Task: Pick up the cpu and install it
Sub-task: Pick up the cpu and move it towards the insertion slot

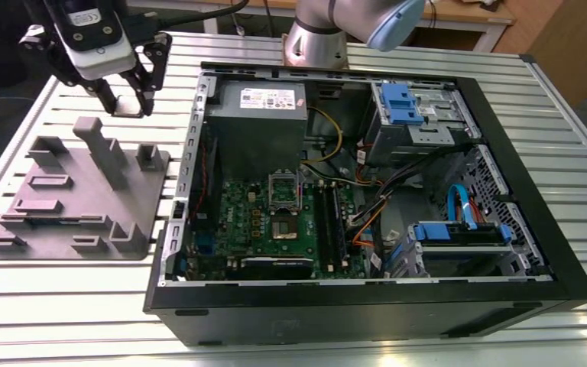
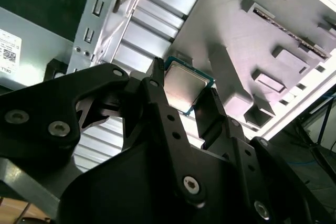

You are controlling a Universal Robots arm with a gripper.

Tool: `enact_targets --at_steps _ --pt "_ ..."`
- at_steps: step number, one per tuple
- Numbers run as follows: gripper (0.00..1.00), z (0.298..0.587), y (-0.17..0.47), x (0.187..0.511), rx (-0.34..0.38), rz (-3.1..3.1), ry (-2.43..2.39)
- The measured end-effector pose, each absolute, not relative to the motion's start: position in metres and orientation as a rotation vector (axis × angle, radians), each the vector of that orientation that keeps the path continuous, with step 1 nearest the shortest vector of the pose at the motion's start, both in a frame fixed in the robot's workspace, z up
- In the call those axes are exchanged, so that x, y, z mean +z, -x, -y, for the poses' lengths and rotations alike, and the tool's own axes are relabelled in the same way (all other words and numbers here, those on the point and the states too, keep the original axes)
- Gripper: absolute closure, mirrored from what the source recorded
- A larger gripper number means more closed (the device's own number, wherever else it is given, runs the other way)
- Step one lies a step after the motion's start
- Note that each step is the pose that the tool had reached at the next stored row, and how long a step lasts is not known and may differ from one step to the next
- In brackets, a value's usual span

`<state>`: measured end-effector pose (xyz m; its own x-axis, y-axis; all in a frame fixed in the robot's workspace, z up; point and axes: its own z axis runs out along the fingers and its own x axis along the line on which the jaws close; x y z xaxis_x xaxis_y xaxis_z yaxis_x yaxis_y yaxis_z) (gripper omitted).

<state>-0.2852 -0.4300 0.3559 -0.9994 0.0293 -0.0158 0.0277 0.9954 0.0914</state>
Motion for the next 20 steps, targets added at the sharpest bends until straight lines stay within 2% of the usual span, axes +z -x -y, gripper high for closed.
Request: enact_targets --at_steps 20 --pt "0.53 0.430 0.232 0.356 0.143 -3.129 -0.045"
